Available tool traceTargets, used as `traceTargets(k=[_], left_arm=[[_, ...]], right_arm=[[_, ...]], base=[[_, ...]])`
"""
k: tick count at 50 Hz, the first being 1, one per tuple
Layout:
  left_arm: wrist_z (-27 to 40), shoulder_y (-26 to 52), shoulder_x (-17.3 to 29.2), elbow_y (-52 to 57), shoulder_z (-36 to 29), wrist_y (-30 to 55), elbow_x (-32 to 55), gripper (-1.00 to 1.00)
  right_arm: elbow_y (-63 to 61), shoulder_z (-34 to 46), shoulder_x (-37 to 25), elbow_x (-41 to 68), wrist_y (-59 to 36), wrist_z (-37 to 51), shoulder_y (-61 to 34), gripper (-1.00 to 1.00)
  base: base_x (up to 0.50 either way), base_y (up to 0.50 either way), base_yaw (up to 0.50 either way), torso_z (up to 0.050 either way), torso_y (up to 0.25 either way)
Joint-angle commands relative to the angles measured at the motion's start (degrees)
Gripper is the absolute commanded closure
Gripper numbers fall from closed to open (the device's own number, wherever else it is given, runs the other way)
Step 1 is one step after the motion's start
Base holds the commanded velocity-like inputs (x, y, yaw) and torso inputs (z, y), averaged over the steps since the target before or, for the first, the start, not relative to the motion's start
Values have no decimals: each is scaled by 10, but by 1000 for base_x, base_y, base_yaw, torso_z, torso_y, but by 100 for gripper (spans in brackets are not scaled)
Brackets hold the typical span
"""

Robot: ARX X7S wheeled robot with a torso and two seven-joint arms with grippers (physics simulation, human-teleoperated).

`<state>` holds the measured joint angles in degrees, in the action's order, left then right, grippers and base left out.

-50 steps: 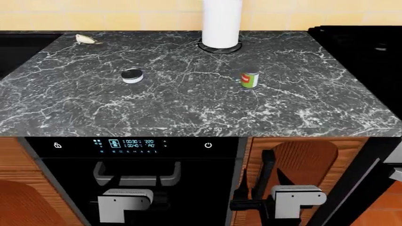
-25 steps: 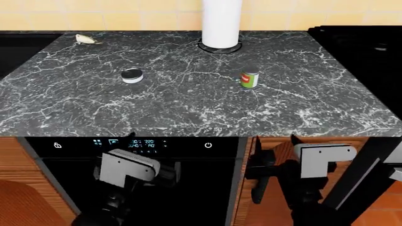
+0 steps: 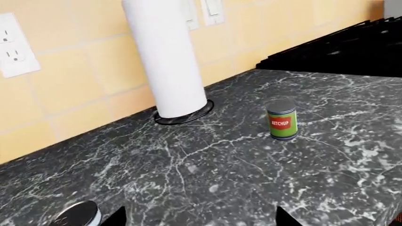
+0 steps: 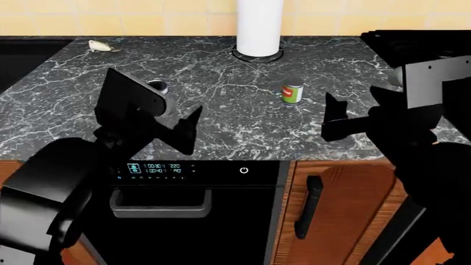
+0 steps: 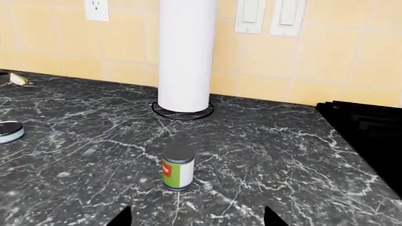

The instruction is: Pick the cans from the counter and place them in their designated side in the cabinet.

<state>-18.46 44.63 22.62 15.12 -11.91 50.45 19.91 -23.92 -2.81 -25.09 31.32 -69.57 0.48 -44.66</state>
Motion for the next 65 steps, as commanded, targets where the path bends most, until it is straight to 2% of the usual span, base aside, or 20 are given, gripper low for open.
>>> traceTargets(k=[1, 11, 52, 59, 65], left_arm=[[-29, 77, 19, -24, -10, 60, 16, -100], [-29, 80, 25, -21, -14, 59, 14, -100], [-31, 89, 37, -4, -17, 53, 21, -100], [-30, 89, 38, -2, -16, 52, 22, -100], [-30, 89, 39, -1, -18, 53, 22, -100]], right_arm=[[38, -7, -23, 32, -78, -20, -87, -100], [49, -1, -28, 33, -74, -24, -96, -100], [44, -16, -21, 51, -76, -18, -79, -100], [36, -21, -13, 40, -69, 5, -67, -100], [24, -47, -3, 64, -124, 19, -66, -100]], base=[[0, 0, 0, 0, 0], [40, 0, 0, 0, 0], [327, 0, 0, 0, 0], [0, 0, 0, 0, 2], [0, 0, 0, 0, 0]])
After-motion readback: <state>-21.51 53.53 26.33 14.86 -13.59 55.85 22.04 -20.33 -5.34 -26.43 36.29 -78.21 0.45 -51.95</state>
